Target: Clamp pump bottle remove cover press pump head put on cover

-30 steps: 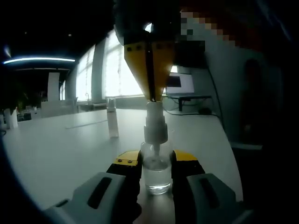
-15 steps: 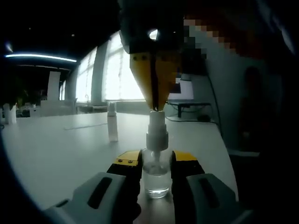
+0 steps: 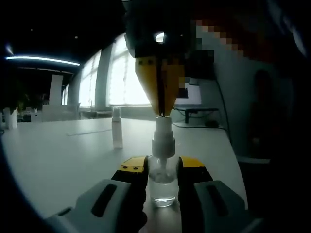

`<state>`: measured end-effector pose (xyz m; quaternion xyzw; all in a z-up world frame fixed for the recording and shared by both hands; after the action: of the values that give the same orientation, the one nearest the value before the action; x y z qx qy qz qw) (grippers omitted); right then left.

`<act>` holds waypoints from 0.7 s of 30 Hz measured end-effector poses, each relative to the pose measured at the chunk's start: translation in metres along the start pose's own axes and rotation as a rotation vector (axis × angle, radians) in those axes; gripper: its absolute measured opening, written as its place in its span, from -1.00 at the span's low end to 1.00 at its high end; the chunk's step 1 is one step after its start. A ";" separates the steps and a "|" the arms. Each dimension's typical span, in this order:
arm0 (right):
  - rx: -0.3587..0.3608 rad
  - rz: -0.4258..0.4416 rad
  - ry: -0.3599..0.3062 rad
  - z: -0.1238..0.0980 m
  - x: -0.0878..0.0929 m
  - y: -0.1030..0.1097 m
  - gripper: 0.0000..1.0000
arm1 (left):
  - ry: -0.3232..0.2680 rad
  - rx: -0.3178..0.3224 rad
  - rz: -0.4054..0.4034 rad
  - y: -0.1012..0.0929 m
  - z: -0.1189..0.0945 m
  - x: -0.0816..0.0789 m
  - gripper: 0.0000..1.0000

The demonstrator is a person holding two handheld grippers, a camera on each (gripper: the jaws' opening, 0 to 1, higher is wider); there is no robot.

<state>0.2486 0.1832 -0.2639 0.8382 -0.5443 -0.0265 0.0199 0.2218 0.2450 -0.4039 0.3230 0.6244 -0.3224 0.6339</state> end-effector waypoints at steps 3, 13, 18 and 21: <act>0.004 -0.001 0.003 0.000 0.000 0.000 -1.00 | 0.000 -0.001 0.003 0.000 0.000 0.000 -0.70; 0.015 0.002 0.017 0.003 -0.001 0.001 -1.00 | 0.001 -0.002 0.009 -0.002 0.000 -0.001 -0.71; -0.003 0.036 0.007 0.005 0.000 -0.002 -1.00 | 0.000 -0.002 0.009 -0.001 -0.001 -0.001 -0.71; -0.008 0.046 0.001 0.005 0.000 -0.002 -1.00 | 0.001 -0.003 0.007 0.000 -0.001 0.000 -0.71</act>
<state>0.2496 0.1840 -0.2688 0.8253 -0.5635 -0.0275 0.0242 0.2210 0.2455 -0.4035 0.3245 0.6239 -0.3192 0.6353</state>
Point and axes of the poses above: the point that each gripper's makers call its tool centre point, and the gripper's own axes: z roughly forward along the fingers, y roughly to its left, x roughly out of its underside, the point moved 10 cm from there along -z, roughly backward along the fingers, and after that the axes turned 5 degrees about -x, right-handed, at the moved point
